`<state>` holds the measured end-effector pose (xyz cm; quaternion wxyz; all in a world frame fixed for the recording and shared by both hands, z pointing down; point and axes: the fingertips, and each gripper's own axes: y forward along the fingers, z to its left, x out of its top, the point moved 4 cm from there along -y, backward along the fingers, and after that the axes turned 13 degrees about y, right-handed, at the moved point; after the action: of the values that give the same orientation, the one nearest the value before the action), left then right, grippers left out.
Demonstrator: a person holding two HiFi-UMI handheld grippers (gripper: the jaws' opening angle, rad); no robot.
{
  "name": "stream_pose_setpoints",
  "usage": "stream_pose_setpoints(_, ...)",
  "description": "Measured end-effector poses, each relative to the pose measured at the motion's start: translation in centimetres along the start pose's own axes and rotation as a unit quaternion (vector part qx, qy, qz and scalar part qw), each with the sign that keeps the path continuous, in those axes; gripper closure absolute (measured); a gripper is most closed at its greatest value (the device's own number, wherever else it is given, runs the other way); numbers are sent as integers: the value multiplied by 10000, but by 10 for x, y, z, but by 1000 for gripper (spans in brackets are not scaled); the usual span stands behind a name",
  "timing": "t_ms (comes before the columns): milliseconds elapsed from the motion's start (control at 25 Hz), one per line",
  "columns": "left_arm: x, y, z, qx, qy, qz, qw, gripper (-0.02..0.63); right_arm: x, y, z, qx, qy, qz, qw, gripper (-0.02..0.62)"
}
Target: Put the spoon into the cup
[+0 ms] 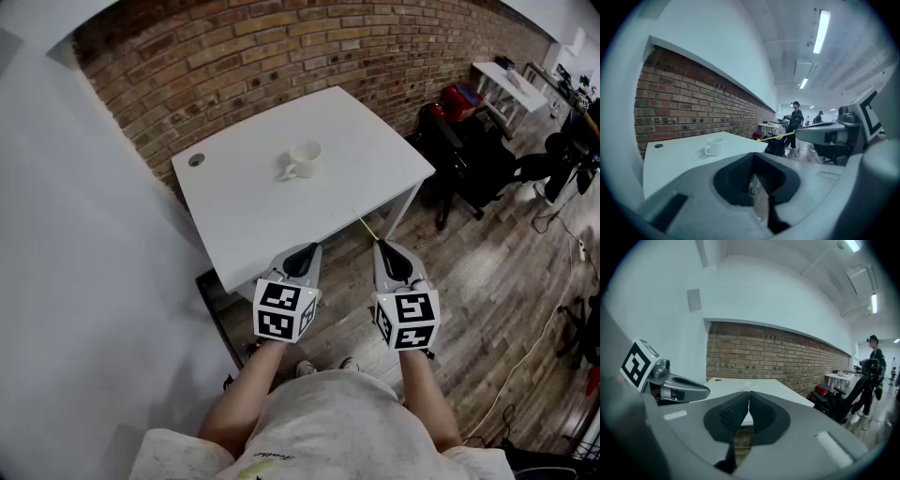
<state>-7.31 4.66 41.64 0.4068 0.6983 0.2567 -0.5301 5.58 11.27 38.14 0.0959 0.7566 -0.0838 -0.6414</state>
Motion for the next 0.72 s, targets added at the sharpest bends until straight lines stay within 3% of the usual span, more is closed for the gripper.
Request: stream_pose_setpoints(720,-10,10,34,-192,5,24,9998,614,6,29,12,-191,95,-41,9998,581)
